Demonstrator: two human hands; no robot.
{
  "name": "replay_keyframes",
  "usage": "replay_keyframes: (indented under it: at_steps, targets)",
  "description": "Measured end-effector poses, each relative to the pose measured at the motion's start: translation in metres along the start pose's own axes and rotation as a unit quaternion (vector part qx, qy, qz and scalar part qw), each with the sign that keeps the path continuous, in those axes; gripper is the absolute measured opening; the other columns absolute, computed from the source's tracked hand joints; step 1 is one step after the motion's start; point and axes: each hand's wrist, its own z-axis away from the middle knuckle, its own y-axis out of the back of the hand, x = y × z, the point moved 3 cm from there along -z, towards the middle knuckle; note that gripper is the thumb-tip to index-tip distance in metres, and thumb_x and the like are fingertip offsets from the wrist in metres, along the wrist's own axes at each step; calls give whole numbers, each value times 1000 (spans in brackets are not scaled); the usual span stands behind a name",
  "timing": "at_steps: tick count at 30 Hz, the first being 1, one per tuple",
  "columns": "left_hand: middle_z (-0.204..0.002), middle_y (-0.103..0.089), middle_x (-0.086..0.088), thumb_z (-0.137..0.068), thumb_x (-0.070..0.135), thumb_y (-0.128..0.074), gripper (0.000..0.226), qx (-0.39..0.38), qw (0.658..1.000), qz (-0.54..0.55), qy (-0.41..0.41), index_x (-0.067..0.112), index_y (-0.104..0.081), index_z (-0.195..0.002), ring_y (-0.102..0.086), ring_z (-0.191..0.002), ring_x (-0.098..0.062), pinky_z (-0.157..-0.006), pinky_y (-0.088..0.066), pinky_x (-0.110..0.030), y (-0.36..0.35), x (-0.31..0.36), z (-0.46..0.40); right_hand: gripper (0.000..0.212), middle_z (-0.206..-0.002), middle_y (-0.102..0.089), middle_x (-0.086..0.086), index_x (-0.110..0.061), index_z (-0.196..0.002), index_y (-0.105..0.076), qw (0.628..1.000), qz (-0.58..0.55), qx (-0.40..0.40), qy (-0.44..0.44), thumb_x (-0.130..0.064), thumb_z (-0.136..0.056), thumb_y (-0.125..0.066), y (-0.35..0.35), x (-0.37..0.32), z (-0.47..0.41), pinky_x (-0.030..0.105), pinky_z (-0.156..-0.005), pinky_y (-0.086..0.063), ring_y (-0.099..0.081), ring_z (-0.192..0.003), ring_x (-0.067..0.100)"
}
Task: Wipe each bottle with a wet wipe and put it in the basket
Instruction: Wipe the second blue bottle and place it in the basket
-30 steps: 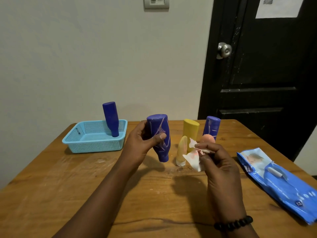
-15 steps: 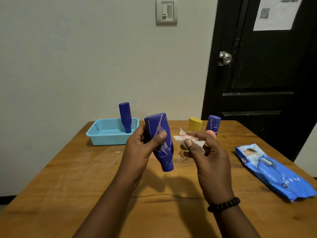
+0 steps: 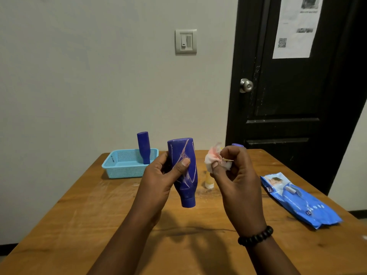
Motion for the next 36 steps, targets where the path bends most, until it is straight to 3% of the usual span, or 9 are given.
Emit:
replay_keyframes:
  at_steps: [6,10,13,19,24,28,36]
  targets:
    - [-97,-75,4,-80,40,-64,31,-20,1000,20,-7,26,-66,-107,-70,-90,-11,-77,-57,-21,-3,7,5,25,-111,-61,-20,-35,-115,-57,996,25,2,81,-34,-90,-55,11,-16,-9,25,-76,-56,-62,-102,10]
    - [-100,-75,2,-80,40,-63,33,-28,999,36,1,27,-66,-111,-70,-95,-12,-83,-57,-27,-4,6,9,22,-110,-64,-15,-25,-113,-62,991,53,-11,126,-26,-91,-59,11,-31,-21,19,-84,-50,-60,-106,8]
    - [-104,-74,5,-79,36,-67,38,-25,998,50,-3,30,-60,-116,-71,-99,-11,-77,-57,-23,-3,7,12,22,-109,-65,-10,-20,-112,-63,986,75,-19,145,-18,-90,-64,5,-42,-28,13,-82,-48,-59,-103,4]
    - [-105,-74,7,-81,32,-66,37,-2,998,52,-22,28,-60,-117,-71,-100,-12,-76,-56,-20,3,10,16,18,-105,-65,-4,-16,-105,-68,970,150,-45,189,-16,-87,-66,-11,-48,-31,19,-78,-51,-59,-98,8]
    - [-103,-74,15,-81,33,-62,36,7,998,54,-34,31,-59,-117,-70,-99,-6,-74,-55,-16,11,16,14,20,-105,-66,-3,-16,-105,-69,969,137,-51,200,-17,-86,-65,-15,-42,-22,24,-80,-53,-60,-99,9]
    - [-99,-75,16,-80,34,-60,34,22,997,67,-38,31,-59,-114,-71,-94,-3,-71,-54,-14,11,21,10,19,-105,-66,-1,-14,-103,-70,962,151,-43,222,-20,-87,-62,-15,-37,-7,21,-80,-52,-60,-98,10]
    - [-104,-76,4,-81,34,-62,31,87,990,112,-6,29,-61,-111,-73,-95,-12,-69,-57,-20,13,6,5,28,-102,-67,1,-12,-98,-73,943,206,-71,253,-28,-88,-52,-18,-28,19,9,-85,-41,-52,-99,5]
